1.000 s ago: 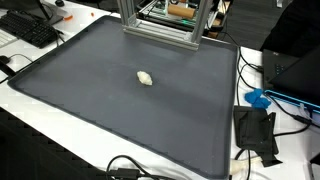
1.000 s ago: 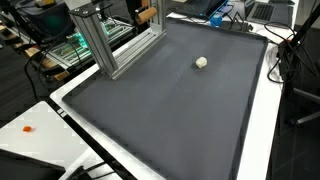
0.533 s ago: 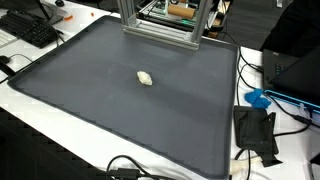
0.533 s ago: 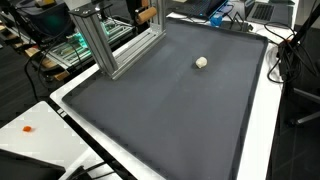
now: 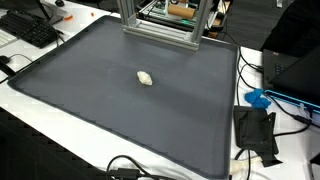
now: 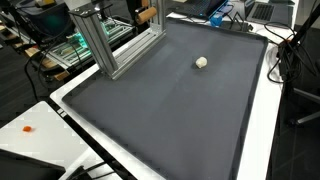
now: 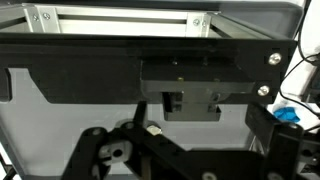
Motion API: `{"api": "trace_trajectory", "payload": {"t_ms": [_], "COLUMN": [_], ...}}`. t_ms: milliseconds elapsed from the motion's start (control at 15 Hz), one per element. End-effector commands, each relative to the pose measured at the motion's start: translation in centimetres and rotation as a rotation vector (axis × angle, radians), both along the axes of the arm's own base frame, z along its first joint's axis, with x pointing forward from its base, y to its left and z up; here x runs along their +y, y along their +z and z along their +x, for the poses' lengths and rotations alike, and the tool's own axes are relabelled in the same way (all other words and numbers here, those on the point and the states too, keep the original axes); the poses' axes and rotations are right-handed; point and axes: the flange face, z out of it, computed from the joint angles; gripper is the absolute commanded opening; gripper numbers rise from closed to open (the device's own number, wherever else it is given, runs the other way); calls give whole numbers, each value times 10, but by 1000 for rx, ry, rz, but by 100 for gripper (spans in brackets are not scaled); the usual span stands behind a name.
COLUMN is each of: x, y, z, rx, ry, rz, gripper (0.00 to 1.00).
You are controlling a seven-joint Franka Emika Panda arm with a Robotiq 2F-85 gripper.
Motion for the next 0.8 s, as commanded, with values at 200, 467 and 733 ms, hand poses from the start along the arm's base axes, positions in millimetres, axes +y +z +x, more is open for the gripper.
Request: {"api": "trace_trajectory", "payload": {"t_ms": [200,467,733], "x": [6,6,7], "y": [-19,-25,-27], "z": [-4,-3,-2], "rx": [-23,-16,-13], "ry": [-19,-23,-28], "rz": [-12,-17,-16], "gripper": [100,100,100]}}
